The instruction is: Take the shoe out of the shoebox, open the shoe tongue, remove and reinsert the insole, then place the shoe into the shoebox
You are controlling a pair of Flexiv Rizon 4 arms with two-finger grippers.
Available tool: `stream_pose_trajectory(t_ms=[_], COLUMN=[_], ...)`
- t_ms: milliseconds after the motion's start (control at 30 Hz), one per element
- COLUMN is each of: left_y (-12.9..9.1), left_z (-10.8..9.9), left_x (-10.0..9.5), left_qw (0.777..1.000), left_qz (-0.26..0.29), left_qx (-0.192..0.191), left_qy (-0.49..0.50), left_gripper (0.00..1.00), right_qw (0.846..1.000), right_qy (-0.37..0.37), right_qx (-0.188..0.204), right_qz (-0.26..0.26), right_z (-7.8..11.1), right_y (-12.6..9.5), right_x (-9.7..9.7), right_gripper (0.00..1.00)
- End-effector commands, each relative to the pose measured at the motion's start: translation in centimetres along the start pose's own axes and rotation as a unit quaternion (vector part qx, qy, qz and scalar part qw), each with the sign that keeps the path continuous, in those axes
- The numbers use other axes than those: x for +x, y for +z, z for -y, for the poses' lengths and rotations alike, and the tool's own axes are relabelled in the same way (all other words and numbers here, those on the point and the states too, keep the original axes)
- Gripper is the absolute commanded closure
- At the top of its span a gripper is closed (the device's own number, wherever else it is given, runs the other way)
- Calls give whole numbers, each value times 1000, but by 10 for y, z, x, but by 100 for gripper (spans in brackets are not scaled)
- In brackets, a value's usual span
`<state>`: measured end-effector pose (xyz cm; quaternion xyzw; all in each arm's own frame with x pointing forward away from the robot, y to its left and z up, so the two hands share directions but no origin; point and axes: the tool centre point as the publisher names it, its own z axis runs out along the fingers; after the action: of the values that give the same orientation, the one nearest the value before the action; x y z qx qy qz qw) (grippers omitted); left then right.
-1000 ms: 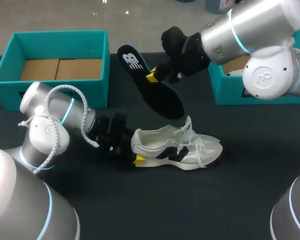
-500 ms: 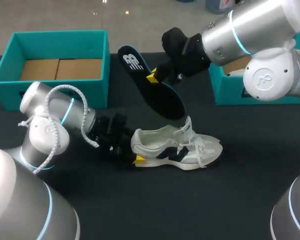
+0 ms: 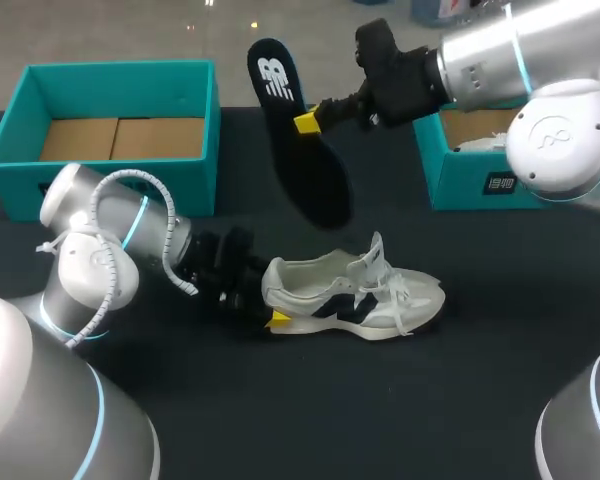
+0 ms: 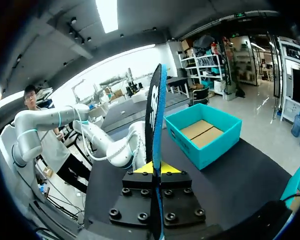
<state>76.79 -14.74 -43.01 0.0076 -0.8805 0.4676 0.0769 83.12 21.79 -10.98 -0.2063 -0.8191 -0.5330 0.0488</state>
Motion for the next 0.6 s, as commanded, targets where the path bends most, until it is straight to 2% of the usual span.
stream_pose_trajectory(t_ms=[33,333,600], left_y=[1,1,1], left_z=[-2,-2,-2], left_x=[-1,-1,-1], left_qw=[1000,1000,1000], left_qz=[0,0,0], left_qx=[-1,-1,-1], left_qy=[0,0,0], left_gripper=[100,100,100], right_qw=[997,993,993], right_qy=[22,51,72], right_qx=[-38,-46,-56], right_qz=[-68,-99,-70], right_z=[-1,-14,-15], right_y=[-15,-41,-71], right_x=[1,15,24], right_gripper=[100,100,100])
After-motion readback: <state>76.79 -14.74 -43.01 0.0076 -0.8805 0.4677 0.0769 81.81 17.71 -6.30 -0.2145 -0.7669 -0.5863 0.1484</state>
